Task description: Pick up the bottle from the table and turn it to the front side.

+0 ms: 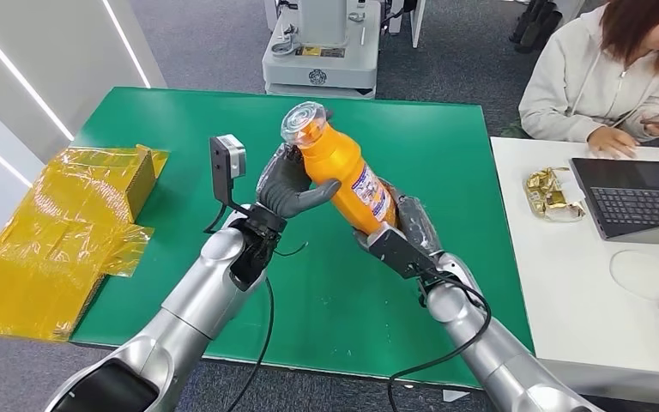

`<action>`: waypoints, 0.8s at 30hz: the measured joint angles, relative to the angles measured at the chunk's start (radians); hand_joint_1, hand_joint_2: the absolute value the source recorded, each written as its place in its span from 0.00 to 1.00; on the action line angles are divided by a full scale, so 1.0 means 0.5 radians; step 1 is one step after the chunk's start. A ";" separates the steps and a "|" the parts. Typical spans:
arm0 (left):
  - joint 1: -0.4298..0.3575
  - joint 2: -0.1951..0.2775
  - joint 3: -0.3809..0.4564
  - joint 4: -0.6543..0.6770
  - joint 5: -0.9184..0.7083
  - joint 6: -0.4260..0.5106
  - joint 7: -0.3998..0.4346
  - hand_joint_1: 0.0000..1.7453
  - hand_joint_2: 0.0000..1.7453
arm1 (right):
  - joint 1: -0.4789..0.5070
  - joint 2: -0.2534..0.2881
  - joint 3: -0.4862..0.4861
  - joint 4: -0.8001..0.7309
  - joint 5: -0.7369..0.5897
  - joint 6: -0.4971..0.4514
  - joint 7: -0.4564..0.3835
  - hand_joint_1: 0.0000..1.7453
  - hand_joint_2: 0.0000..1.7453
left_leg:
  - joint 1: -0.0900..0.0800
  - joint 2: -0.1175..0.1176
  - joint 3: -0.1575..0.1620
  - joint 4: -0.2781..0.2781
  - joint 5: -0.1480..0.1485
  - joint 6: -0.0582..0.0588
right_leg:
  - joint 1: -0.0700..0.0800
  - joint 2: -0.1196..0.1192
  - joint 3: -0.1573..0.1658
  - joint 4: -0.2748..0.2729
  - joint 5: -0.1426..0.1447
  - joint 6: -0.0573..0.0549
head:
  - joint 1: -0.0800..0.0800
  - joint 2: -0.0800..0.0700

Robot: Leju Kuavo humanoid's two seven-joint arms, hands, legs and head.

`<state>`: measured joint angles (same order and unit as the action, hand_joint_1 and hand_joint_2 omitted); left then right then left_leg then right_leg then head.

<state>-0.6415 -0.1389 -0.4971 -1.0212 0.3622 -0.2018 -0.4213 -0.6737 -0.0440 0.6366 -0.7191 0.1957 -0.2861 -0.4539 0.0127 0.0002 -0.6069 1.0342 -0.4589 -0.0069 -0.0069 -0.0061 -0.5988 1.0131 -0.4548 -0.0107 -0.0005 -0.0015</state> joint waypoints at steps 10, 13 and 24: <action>0.005 -0.002 0.000 0.010 -0.294 0.149 -0.086 1.00 1.00 | 0.079 -0.002 0.007 -0.053 -0.032 0.008 0.047 1.00 1.00 | 0.000 0.000 0.000 0.000 0.000 0.000 | 0.000 0.000 0.000 0.000 0.000 0.000 | 0.000 0.000; 0.021 -0.018 0.000 0.010 -0.227 0.110 -0.051 1.00 1.00 | 0.099 -0.011 0.006 -0.078 -0.036 -0.010 0.062 1.00 1.00 | 0.000 0.000 0.000 0.000 0.000 0.000 | 0.000 0.000 0.000 0.000 0.000 0.000 | 0.000 0.000; 0.038 -0.051 0.005 0.055 0.596 -0.364 0.380 1.00 1.00 | 0.207 -0.077 -0.008 -0.191 -0.035 -0.053 0.065 1.00 1.00 | 0.000 0.001 0.000 0.000 0.000 0.000 | 0.000 0.001 -0.001 -0.001 0.000 0.000 | 0.000 0.000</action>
<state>-0.6223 -0.1641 -0.4945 -0.9937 0.6601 -0.3838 -0.2311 -0.5703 -0.0825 0.6328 -0.8145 0.1782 -0.3125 -0.4214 0.0126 0.0007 -0.6068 1.0344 -0.4590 -0.0068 -0.0070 -0.0055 -0.5993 1.0127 -0.4548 -0.0106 -0.0005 -0.0015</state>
